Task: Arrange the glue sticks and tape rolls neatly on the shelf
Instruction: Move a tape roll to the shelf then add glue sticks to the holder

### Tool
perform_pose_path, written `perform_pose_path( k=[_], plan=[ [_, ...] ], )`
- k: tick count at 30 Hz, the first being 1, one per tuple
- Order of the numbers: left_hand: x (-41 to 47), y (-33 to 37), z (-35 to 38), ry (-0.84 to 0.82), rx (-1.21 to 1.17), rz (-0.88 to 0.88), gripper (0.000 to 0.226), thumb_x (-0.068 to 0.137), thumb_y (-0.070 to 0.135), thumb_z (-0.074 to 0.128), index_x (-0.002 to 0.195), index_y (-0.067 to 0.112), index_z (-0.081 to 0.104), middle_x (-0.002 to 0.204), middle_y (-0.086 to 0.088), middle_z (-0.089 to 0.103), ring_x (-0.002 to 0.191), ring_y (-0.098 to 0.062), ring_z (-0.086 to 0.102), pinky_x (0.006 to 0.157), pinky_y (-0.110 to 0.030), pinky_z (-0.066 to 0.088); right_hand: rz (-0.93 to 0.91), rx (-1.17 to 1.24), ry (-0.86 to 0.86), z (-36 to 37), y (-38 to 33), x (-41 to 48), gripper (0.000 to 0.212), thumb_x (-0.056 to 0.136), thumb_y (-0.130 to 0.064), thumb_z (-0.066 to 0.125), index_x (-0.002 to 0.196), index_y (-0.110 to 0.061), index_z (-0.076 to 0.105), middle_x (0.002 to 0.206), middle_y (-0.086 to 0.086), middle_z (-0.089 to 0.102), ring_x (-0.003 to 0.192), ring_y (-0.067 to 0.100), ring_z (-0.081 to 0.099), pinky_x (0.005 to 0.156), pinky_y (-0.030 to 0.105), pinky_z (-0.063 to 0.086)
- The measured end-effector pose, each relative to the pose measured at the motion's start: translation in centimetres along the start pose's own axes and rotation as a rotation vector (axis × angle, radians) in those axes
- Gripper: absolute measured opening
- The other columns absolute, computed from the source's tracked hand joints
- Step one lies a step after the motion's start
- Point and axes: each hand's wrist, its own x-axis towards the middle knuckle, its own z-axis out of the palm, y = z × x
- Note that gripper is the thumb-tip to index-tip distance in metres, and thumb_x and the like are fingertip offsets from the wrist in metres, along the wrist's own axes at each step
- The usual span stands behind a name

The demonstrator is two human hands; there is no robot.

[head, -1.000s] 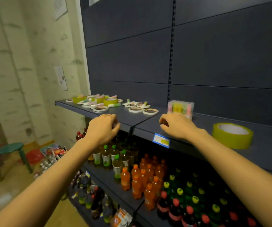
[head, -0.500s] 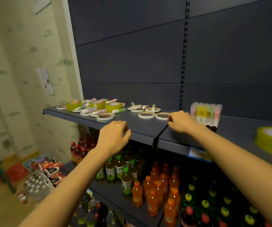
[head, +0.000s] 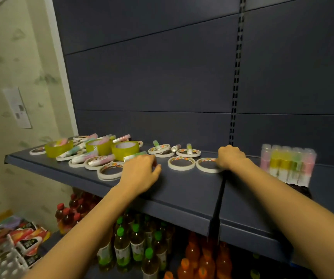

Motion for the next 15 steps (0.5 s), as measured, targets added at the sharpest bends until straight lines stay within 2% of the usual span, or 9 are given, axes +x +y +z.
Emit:
perform_pose_path(
  k=[3,7,10,13,15],
  plan=[
    [2.4,-0.5,1.8,-0.053,0.002,0.001,0.029,0.093,0.041,0.045,0.093,0.016,0.06,0.1,-0.007,0.066,0.091,-0.024,0.061,0.069,-0.033,0.045,0.063,-0.048,-0.052,0.9,-0.3,1.5,0.032,0.094,-0.022,0.047,0.119,-0.005,0.056,0.121,0.012,0.056,0.112,0.029,0.054,0.081,0.034,0.043],
    [5.4,-1.3,3.8,-0.13,0.02,0.003,0.034,0.093,0.042,0.044,0.093,0.015,0.064,0.103,-0.009,0.066,0.095,-0.027,0.061,0.07,-0.033,0.045,0.084,-0.112,-0.092,1.2,-0.5,2.9,0.03,0.093,-0.015,0.048,0.12,-0.005,0.055,0.122,0.012,0.056,0.112,0.029,0.054,0.084,0.034,0.043],
    [7.8,-1.3,5.1,-0.184,0.06,0.026,0.04,0.092,0.045,0.042,0.097,0.012,0.064,0.108,-0.012,0.065,0.099,-0.029,0.06,0.068,-0.032,0.04,0.105,-0.125,-0.097,0.7,-0.6,3.1,0.027,0.093,-0.012,0.049,0.118,-0.004,0.055,0.119,0.013,0.057,0.107,0.028,0.056,0.08,0.033,0.043],
    [9.9,-1.2,6.5,-0.316,0.053,0.039,0.054,0.093,0.055,0.035,0.116,0.012,0.059,0.123,-0.015,0.057,0.111,-0.032,0.055,0.085,-0.038,0.044,0.139,-0.114,-0.018,-0.4,-0.6,2.6,0.028,0.093,-0.011,0.048,0.119,-0.003,0.052,0.12,0.013,0.056,0.108,0.03,0.055,0.076,0.033,0.039],
    [10.9,-1.0,7.3,-0.388,0.032,0.051,0.06,0.092,0.059,0.031,0.132,0.017,0.049,0.134,-0.013,0.051,0.121,-0.032,0.049,0.096,-0.041,0.039,0.173,-0.109,0.016,-1.0,-0.6,1.9,0.028,0.093,-0.011,0.049,0.119,-0.002,0.052,0.121,0.014,0.055,0.109,0.032,0.055,0.075,0.033,0.038]
  ],
)
